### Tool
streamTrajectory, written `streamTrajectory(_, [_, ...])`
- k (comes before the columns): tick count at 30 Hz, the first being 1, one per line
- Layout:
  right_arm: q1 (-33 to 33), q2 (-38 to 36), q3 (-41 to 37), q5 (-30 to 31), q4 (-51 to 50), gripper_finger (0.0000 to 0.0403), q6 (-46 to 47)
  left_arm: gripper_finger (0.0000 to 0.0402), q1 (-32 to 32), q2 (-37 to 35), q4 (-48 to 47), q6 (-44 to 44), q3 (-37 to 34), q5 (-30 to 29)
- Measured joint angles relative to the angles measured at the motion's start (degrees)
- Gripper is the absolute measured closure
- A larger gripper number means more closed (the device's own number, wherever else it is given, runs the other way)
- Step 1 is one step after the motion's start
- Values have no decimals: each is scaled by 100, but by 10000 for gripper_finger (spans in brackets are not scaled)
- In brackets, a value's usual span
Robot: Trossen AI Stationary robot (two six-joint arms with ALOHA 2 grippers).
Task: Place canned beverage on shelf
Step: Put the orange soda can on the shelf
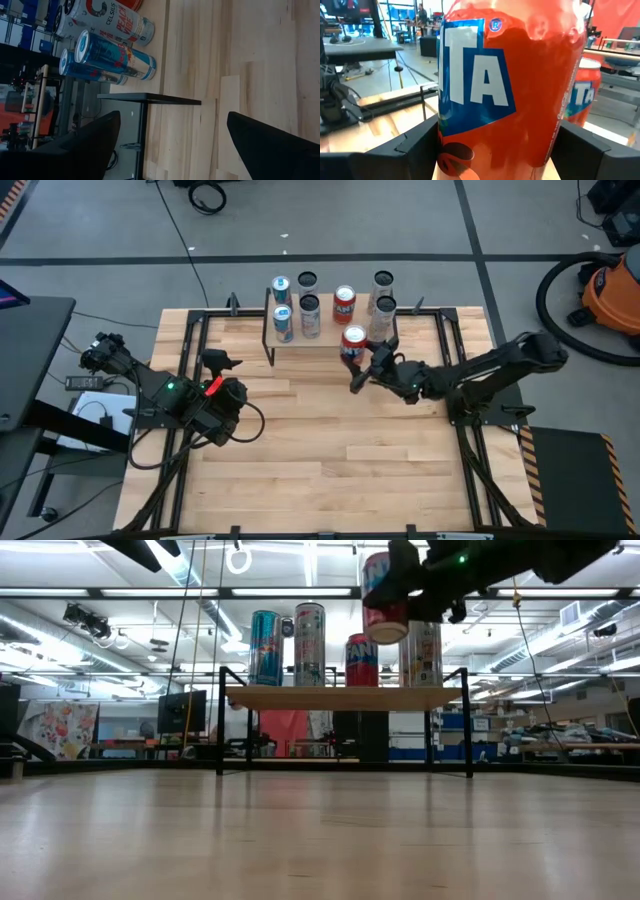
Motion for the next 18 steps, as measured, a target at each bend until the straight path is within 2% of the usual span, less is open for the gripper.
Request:
streamTrajectory(8, [-93,337,-814,-25,1840,87,-165,24,0,-2,-2,4,0,0])
streamTrajectory(14, [-258,721,-873,-228,1969,86,-237,24,0,-2,0,2,0,2])
streamTrajectory(18, [-339,1109,-873,-89,2303,86,-185,24,0,-2,0,2,0,2])
